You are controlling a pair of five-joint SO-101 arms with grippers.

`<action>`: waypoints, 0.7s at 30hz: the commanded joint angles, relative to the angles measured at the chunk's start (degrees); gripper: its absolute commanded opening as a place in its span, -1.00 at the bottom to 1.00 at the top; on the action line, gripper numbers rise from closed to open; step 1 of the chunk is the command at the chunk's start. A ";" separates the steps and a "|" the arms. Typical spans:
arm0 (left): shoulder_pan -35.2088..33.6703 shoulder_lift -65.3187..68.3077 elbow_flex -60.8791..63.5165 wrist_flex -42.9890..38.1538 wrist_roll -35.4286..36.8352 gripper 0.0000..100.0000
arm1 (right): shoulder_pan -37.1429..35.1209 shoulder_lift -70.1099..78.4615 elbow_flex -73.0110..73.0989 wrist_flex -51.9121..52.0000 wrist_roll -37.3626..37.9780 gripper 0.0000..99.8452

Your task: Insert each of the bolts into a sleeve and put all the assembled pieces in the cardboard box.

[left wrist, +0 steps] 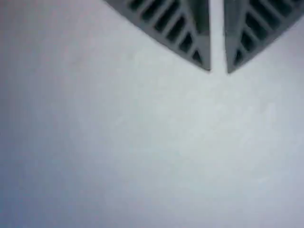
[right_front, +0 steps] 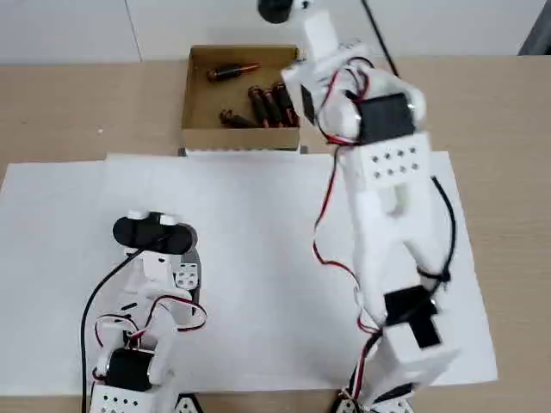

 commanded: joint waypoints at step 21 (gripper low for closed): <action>0.09 -0.62 -0.22 0.26 -0.18 -0.99 | 3.03 -33.98 22.33 17.36 -11.34 -0.99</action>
